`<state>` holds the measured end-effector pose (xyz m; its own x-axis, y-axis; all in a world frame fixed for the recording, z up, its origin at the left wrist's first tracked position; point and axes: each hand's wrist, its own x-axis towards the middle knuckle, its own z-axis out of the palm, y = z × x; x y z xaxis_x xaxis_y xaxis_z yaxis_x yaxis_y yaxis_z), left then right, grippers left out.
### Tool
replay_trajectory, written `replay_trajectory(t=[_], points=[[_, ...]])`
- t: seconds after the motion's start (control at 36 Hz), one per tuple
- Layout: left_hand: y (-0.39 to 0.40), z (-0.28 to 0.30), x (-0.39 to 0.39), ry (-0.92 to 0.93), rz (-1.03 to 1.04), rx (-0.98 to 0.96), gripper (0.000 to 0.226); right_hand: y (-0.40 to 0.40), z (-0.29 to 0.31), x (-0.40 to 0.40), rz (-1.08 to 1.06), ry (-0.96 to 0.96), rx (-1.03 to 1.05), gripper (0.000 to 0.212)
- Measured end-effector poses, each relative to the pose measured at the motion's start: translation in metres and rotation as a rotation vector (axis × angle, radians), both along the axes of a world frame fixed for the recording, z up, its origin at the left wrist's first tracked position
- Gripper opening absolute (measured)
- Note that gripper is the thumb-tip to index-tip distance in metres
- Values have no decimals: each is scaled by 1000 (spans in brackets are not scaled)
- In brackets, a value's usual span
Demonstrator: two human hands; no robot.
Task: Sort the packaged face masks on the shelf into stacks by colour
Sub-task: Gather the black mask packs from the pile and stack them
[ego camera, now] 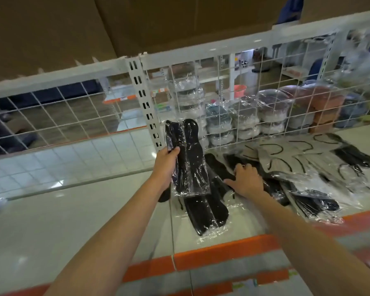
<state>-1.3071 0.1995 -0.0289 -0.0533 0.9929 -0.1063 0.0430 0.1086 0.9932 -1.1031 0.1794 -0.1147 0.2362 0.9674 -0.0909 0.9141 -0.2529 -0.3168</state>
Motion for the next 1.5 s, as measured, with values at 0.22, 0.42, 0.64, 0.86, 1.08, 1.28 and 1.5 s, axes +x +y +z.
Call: replay_trajectory(t=[0.22, 0.42, 0.64, 0.86, 1.08, 1.28, 1.5], points=[[-7, 0, -7, 62, -44, -148, 27, 10, 27, 0, -57, 125, 37, 20], [-14, -3, 8, -138, -43, -285, 34, 5, 79, 24, -53, 445, 298, 14], [-17, -8, 26, -418, -197, -218, 54, -24, 120, 12, -12, 1013, 360, 24], [-19, 2, 8, -89, -87, -92, 14, -23, 80, -36, 147, 731, 148, 5], [-23, 1, -46, 41, 100, -49, 18, -20, 8, -64, 241, 11, -112, 64], [-27, 3, -60, 32, 121, -77, 26, -3, 0, -59, 220, 65, -175, 58], [-31, 2, -46, 11, 80, -102, 25, -9, 7, -56, 93, -31, -213, 64]])
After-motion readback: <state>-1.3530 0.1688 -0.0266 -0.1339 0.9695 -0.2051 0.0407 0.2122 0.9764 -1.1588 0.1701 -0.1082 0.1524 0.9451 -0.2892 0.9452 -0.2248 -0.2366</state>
